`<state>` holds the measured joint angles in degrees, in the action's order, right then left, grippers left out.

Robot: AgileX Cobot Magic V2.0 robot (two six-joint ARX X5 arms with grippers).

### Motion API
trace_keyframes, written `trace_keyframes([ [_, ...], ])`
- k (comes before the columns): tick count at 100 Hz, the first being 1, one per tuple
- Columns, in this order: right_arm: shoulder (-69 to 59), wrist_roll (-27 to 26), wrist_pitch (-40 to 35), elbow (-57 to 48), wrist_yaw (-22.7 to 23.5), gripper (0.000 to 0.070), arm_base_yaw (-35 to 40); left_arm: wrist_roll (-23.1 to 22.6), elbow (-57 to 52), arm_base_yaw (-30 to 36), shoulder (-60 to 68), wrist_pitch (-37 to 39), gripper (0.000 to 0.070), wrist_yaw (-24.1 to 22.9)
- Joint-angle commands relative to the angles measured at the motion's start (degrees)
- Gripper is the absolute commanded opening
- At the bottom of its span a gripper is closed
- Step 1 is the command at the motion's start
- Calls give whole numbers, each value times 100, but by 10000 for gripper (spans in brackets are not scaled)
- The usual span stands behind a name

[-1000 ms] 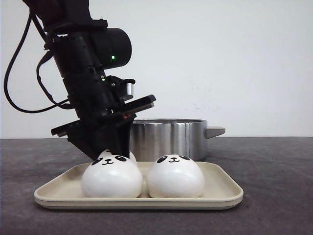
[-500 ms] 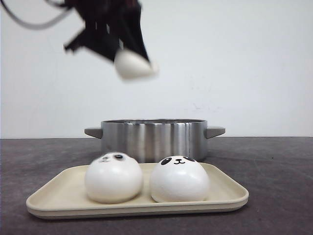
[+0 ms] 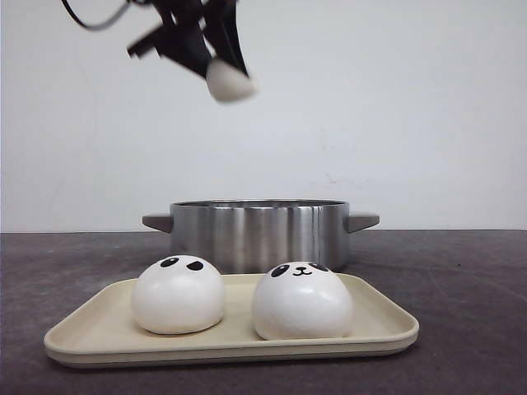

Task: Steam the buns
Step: 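Lift the bun with the left gripper and carry it over the pot, then lower the bun into the steamer pot and open the left gripper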

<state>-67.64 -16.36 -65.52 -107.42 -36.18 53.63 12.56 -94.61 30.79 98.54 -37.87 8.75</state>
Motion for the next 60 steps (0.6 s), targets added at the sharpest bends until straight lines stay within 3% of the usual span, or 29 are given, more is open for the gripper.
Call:
trace_keyframes([
  [1,-46,-59,31,-90,-20,13,68,-101,-186,-24,315,160,0,-63],
  [60,-44,-210,-525,-90,15,13,68,-98,-236,-535,1875,1668,0,-256],
])
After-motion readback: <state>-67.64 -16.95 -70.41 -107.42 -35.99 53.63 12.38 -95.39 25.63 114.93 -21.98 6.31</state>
